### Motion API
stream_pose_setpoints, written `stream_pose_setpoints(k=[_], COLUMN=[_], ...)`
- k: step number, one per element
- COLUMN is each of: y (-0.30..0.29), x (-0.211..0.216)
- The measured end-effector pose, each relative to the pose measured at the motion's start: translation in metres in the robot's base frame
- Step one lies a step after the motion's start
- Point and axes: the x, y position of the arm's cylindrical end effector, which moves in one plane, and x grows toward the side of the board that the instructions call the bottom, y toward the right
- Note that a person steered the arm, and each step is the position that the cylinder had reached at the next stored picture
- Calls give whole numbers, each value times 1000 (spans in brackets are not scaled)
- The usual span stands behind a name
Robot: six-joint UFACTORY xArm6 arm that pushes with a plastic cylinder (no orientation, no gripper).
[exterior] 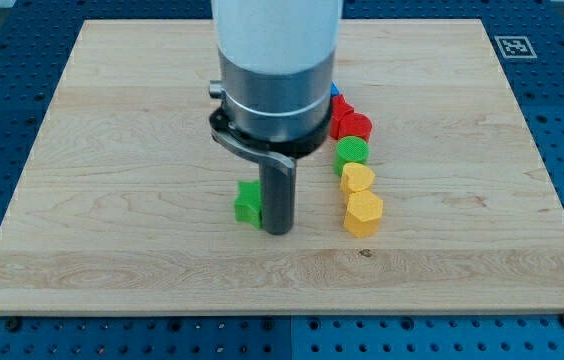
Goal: Place the green star diagonal left to the green circle
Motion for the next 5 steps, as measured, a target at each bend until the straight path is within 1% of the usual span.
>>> stream_pose_setpoints(k=[3,4,5], y=[-49,-51,-44], x=[-43,-48,-22])
